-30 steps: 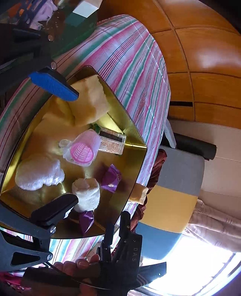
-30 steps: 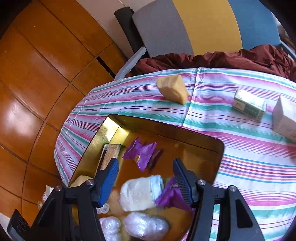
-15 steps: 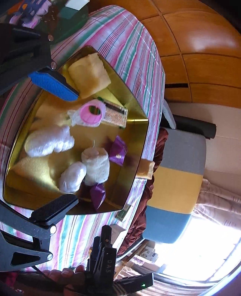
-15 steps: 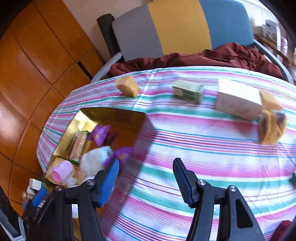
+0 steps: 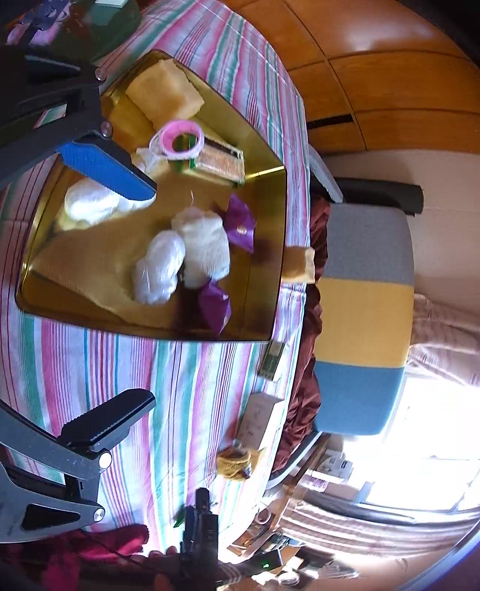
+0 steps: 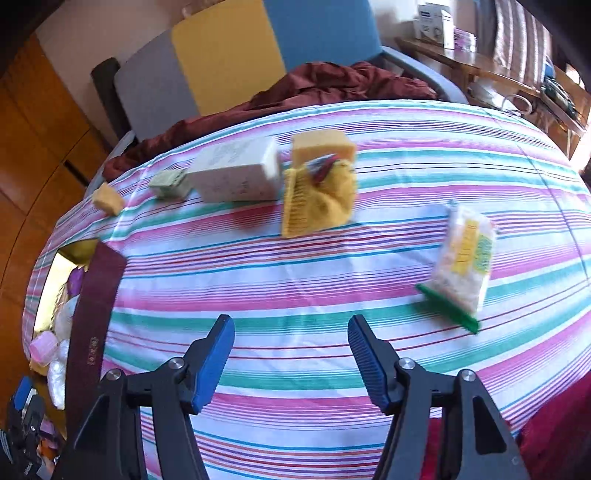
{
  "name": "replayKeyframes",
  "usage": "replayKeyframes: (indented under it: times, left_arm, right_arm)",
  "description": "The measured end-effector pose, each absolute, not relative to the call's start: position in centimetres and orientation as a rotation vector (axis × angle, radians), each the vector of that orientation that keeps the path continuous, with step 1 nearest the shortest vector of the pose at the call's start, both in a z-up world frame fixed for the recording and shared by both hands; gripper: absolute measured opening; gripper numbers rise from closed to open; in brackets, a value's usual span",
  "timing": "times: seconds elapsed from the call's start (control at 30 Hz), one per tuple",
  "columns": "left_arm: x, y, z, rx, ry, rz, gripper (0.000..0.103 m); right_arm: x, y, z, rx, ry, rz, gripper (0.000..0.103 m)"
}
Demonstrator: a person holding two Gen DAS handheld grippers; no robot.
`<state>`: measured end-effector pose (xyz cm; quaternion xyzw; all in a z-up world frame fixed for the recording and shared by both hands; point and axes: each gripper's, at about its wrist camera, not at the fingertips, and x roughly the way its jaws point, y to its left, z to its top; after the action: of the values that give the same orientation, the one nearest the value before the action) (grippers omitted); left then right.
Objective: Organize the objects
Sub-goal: 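Grasp the yellow WEIDAN snack bag with the right gripper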
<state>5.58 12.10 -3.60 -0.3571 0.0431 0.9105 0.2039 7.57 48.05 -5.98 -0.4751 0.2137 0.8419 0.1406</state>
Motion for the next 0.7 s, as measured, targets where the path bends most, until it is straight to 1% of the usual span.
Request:
replayKeyframes:
  times: [0.2, 0.33, 0.6, 0.7]
  left_arm:
    - [6.7, 13.7, -3.4, -0.957, 0.161, 2.499, 0.103]
    - [7.3, 14.5, -3.5, -0.951, 0.180, 2.478, 0.103]
    - [7.7, 15.9, -3.8, -0.960, 0.225, 2.462, 0.103]
    - [7.7, 16.6, -4.0, -0.967, 0.238, 2.446, 0.103]
  right_arm:
    - [9.6, 55.6, -5.1, -1.183, 0.617, 2.269, 0.067]
    - [9.9, 58.8, -6.7, -1.170, 0.630, 2.183, 0.067]
    - [9.5, 60.8, -9.4, -1.160, 0.795, 2.158, 0.067]
    - [9.2, 60.6, -9.6, -1.158, 0.782, 2.161, 0.067]
